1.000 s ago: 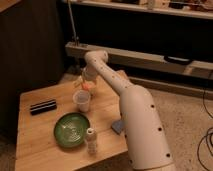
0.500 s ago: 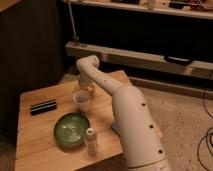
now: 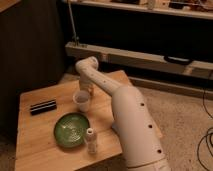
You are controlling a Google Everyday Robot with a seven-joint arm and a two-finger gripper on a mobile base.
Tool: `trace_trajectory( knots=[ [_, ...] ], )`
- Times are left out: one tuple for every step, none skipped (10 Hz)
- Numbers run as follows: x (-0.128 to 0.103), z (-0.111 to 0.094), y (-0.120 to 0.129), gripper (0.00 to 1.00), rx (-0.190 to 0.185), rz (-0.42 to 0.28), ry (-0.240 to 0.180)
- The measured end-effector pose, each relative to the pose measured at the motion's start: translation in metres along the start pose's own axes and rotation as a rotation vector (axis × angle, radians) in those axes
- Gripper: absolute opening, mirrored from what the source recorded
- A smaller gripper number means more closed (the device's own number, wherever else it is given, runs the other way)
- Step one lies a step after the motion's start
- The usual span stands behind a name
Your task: Place the pepper in the ceramic cup
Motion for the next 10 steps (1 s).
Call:
trace_trajectory(
  knots=[
    [-0.001,0.0,0.0,0.17,0.0,-0.001,-0.002],
    [-0.001,0.0,-0.001,0.17,0.0,-0.002,-0.003],
    [-0.001,0.0,-0.001,0.17,0.0,-0.003,-0.004],
    [-0.002,-0.003,-0.003,0.17,0.006,-0.004,-0.002],
    [0.0,-0.013,-0.005,0.17,0.04,0.001,0.027],
    [0.0,-0.026,-0.002,0.17,0.072,0.003,0.052],
    [0.0,-0.05,-0.001,0.17,0.12,0.003,0.083],
    [0.0,-0.075,-0.005,0.17,0.165,-0.002,0.108],
    [-0.001,-0.097,-0.004,0.17,0.204,0.0,0.133],
    [-0.004,-0.13,-0.002,0.17,0.271,-0.001,0.171]
  ],
)
